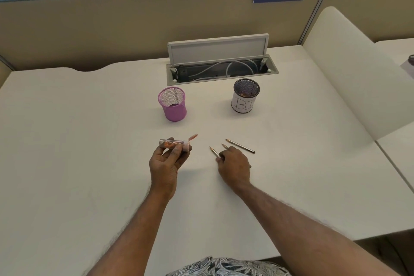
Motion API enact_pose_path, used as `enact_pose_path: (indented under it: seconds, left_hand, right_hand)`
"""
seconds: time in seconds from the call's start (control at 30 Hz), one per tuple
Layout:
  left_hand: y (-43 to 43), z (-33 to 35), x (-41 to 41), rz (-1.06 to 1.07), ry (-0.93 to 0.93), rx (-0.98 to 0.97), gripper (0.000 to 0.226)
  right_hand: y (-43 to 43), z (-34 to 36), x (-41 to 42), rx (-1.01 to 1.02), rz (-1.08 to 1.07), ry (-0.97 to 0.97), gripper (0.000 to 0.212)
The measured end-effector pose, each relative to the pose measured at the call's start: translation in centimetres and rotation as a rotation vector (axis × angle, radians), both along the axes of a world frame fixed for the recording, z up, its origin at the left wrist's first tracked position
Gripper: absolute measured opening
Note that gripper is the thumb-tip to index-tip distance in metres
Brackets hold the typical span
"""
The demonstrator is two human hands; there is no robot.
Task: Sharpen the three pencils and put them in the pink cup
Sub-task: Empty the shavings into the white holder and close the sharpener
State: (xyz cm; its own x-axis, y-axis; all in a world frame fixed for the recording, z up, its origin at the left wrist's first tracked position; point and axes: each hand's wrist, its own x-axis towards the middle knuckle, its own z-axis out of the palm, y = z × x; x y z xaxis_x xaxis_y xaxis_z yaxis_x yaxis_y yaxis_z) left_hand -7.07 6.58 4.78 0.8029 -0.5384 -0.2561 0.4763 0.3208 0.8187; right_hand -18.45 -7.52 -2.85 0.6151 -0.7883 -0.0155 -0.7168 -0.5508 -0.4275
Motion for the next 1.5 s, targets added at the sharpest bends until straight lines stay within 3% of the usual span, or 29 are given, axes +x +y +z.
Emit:
enact_pose_path:
  seconds: [0.27,0.43,0.5,0.63,0.73,1.0,1.37,1.5]
  left_hand:
    - [-0.1,-0.3,0.0,0.008,0.052,-0.031,0.026]
    - [-0.2,-0.8,-0.6,-0.046,0.080,-0.054,0.037]
    - [0.0,-1.1,-1.0,-0.087,0.088,-0.047,0.034]
    - [-0.3,-1.1,-2.0,-0.134,0.089,-0.041,0.030]
    - [-0.9,-0.5,-2.1,-0.155,0.053,-0.040,0.029]
    - [-1.8,1.1,-2.0,-0.142,-0.019,-0.031,0.032]
    - [-2.3,3.3,-1.3,-0.149,-0.076,-0.065,0.026]
    - [-2.7,3.9,-1.1,-0.155,-0.109,-0.084,0.038]
  right_hand:
    - [-0.2,1.0,-1.3,0.033,-0.044,-0.156,0.021]
    - [0.9,2.6,-3.3,0.246,0.073,-0.327,0.011]
    - [1.8,3.1,-3.7,0.384,0.120,-0.406,0.020]
    - [2.3,5.6,-3.0,0.614,0.183,-0.551,0.063]
    - [1.8,7.8,-1.8,0.655,0.258,-0.621,0.073]
    - [1.1,10.1,-0.3,0.505,0.219,-0.765,0.049]
    - [-0.6,12.5,0.8,0.562,0.129,-0.953,0.025]
    - [-0.6,13.1,0.9,0.547,0.139,-1.002,0.024]
